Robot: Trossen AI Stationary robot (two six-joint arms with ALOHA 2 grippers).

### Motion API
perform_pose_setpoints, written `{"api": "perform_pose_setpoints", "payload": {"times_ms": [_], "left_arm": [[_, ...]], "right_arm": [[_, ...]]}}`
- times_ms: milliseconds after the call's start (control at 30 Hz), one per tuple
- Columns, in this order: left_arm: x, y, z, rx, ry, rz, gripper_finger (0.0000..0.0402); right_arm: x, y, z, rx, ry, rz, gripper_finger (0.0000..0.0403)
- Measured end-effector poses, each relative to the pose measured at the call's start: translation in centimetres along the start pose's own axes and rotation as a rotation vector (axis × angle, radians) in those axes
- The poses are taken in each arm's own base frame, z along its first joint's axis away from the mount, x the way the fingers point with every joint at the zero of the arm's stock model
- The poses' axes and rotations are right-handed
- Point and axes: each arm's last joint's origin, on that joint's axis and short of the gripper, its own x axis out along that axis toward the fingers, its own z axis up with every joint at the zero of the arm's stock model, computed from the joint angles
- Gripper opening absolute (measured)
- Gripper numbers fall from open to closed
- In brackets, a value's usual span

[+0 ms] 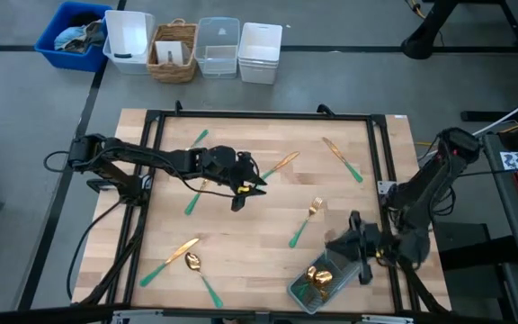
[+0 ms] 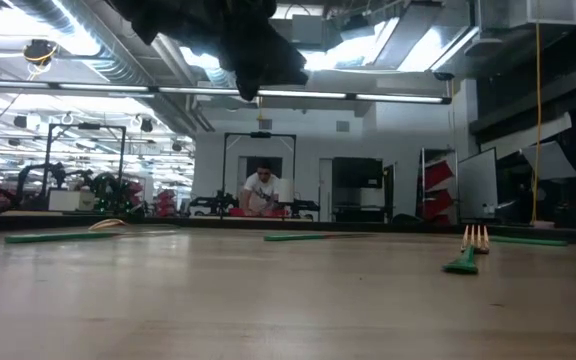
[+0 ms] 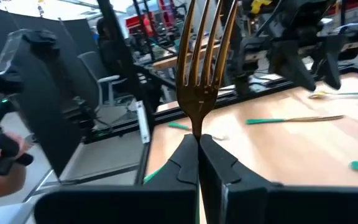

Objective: Sort silverware
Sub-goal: Put the top fork into the utensil organizer

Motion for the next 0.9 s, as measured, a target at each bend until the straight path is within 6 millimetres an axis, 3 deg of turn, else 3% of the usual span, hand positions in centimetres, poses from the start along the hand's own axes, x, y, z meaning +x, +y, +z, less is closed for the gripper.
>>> {"api": "perform_pose_setpoints", "payload": {"times_ms": [400,900], "left_arm": [[0.2,-3.2,0.9,0.03,-0.113,-0.089,0.0127],[0.2,-3.4,0.8,0.031,-0.104,-0.094,0.0127]], "right_arm": [[0.1,1.8,-3.3,-0.013,0.001,-0.004,0.0001],[0.5,2.6,-4.1,0.046,0.022,0.105,0.0001]]}}
